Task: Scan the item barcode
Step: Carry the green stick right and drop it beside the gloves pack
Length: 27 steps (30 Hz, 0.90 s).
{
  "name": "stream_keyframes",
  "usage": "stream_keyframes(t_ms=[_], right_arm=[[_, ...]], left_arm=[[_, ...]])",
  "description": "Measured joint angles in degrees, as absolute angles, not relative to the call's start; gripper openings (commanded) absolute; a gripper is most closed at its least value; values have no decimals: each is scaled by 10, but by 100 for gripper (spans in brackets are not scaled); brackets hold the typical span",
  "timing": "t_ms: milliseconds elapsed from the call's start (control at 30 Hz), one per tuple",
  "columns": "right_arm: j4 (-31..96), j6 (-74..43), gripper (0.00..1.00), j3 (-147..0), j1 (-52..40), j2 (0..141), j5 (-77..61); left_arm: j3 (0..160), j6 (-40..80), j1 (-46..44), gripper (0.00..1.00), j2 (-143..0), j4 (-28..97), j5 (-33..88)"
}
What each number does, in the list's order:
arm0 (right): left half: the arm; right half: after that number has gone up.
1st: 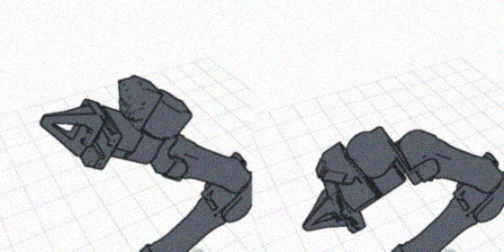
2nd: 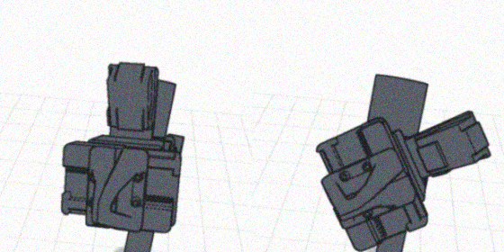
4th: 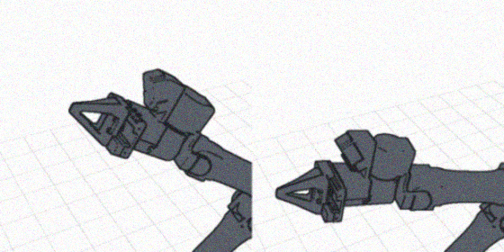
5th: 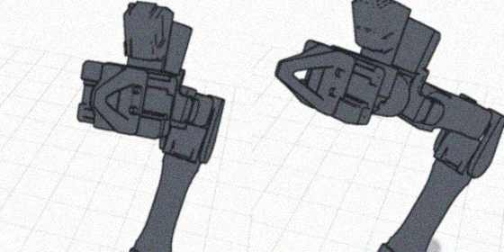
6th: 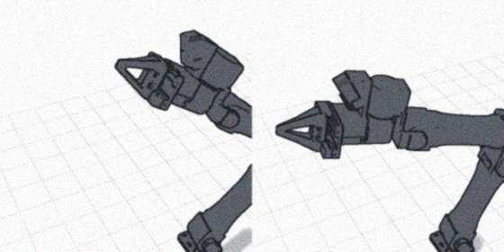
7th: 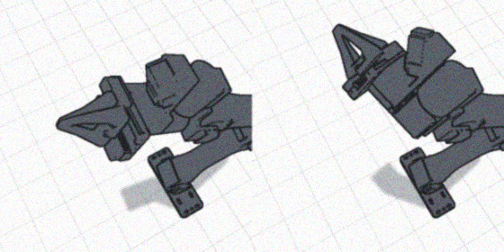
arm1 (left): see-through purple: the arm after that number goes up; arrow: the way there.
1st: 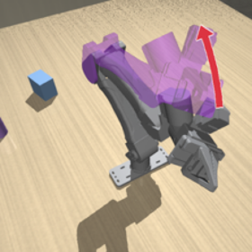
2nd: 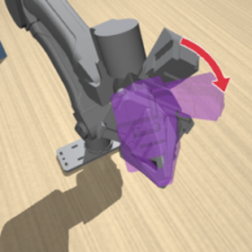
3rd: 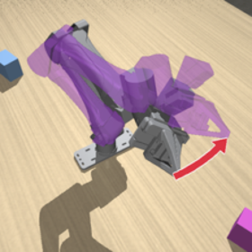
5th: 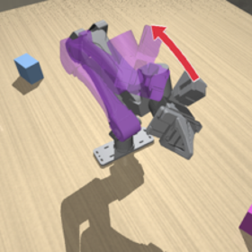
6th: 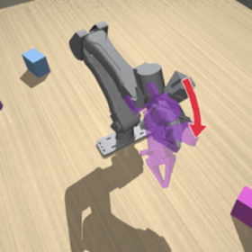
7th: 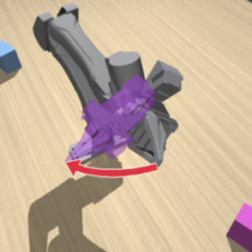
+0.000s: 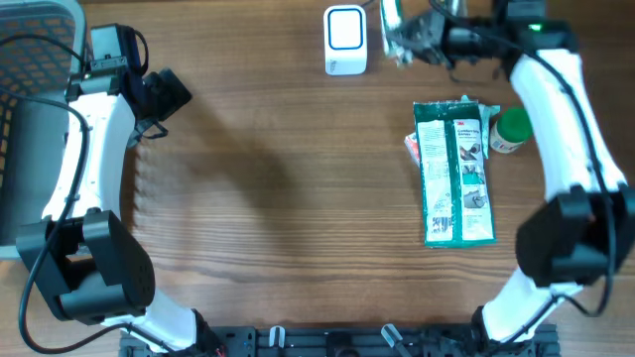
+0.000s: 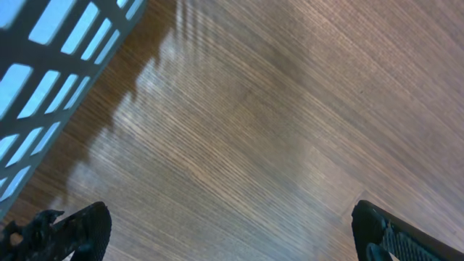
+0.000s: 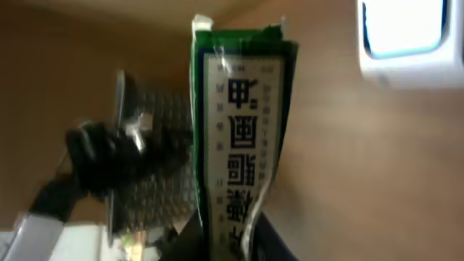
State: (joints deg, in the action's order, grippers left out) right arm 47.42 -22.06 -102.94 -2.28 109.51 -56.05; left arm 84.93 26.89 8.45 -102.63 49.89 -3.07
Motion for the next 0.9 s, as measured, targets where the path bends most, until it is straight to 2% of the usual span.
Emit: stream_keyframes(t_ms=[133,333,367,433,600,867,900], right_arm=[[645,-96,13,-1014,-38,1090,-469],[668,-30,17,-908,-82,1102,-291],[663,-28,21,-891,-86,1103,-273],[641,-24,41,-848,-93,1104,-233],[610,-18,64,-799,-93,1107,-176],[642,-16,82,-847,-93,1107,-159],[643,-15,100,-866,-93,1106,-158]], left_arm=[[849,269,84,100,-1026,498,-30],[849,269,84,100,-1026,497,-31],[849,269,84,100,-1026,498,-31],[849,269,84,100,-1026,498,-31],[849,269,84,100,-1026,497,-31],[849,269,84,100,-1026,497,-30],[849,269,84,100,-1026,497,-31]])
